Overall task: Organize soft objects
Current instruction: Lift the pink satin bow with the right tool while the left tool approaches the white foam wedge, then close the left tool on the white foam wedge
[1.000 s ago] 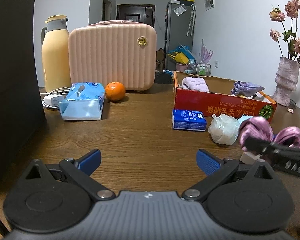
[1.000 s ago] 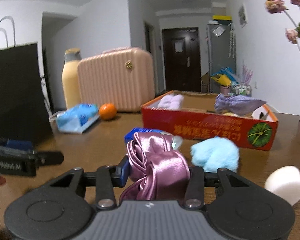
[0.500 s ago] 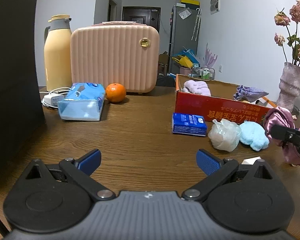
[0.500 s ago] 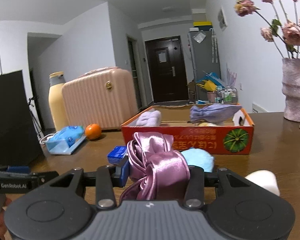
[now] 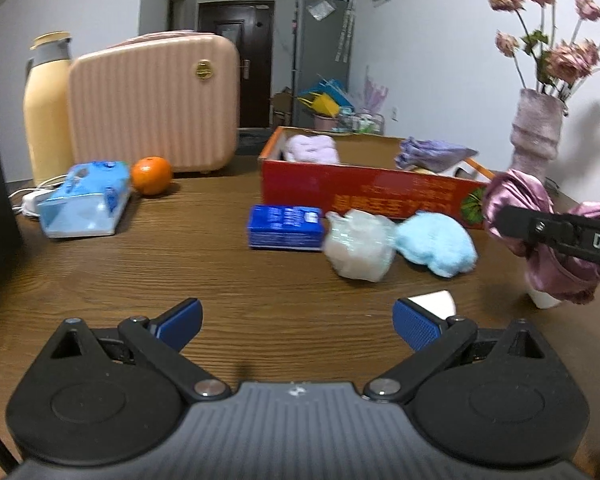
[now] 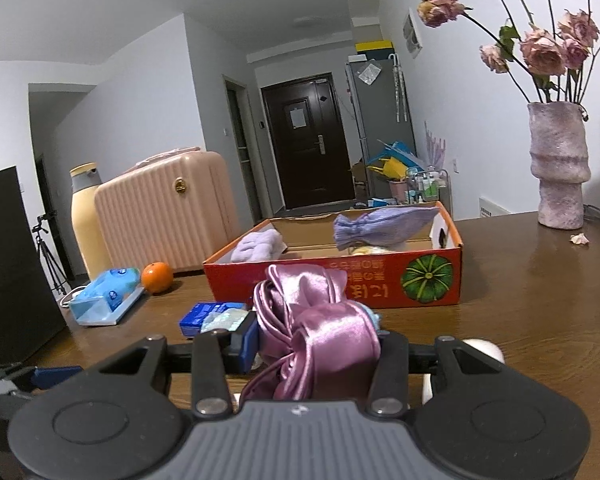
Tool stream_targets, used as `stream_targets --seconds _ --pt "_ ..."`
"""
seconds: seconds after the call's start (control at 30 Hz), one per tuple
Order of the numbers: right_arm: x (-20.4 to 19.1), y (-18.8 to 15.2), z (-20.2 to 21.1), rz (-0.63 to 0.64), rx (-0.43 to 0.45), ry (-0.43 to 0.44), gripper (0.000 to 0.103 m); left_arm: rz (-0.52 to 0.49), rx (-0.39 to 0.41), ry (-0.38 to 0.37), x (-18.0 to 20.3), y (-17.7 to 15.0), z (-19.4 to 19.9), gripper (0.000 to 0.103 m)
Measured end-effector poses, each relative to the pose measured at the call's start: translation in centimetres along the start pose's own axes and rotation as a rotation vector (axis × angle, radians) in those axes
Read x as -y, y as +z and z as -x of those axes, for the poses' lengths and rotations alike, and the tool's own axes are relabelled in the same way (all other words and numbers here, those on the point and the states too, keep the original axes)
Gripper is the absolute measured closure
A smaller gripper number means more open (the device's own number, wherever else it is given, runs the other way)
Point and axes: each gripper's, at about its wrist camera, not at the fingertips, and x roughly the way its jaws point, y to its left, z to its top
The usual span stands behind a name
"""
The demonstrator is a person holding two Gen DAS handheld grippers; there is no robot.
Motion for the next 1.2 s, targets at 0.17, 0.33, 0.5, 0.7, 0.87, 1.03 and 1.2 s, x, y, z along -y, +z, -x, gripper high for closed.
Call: stream_targets --seconds 0.17,0.33,0.5,0.7,0.87,1.03,1.2 --pt "0.8 0.1 0.0 -0.006 -0.003 -0.017 0.061 -0.028 -0.025 -0.034 2.3 -0.2 -0.9 0.0" --pt "1.8 0.1 -0.3 -0.014 -0.012 -0.041 0.061 -0.055 -0.063 -0.058 4.4 -0.2 -2.1 0.0" --pt "2.9 0.2 -0.5 -0.024 -0.015 -0.067 0.061 -0.077 -0.089 -0.077 6.3 -0.2 -3.2 0.0" --pt "3.7 0.3 -0.7 -0.019 -0.019 -0.099 0.061 -0.089 -0.12 -0.094 8.1 0.0 -4.7 0.0" --pt "3.9 0.3 -0.8 -0.008 -0.021 -0.12 0.061 -0.113 -0.135 -0.071 9.2 0.0 -5.9 0.0" --pt "3.8 0.3 -0.9 0.0 -0.022 -0.126 0.061 -0.122 -0.139 -0.067 9.7 0.1 -6.4 0.0" --pt "3.7 0.2 -0.9 0.006 -0.024 -0.13 0.061 -0.112 -0.145 -0.087 9.6 0.2 -6.6 0.007"
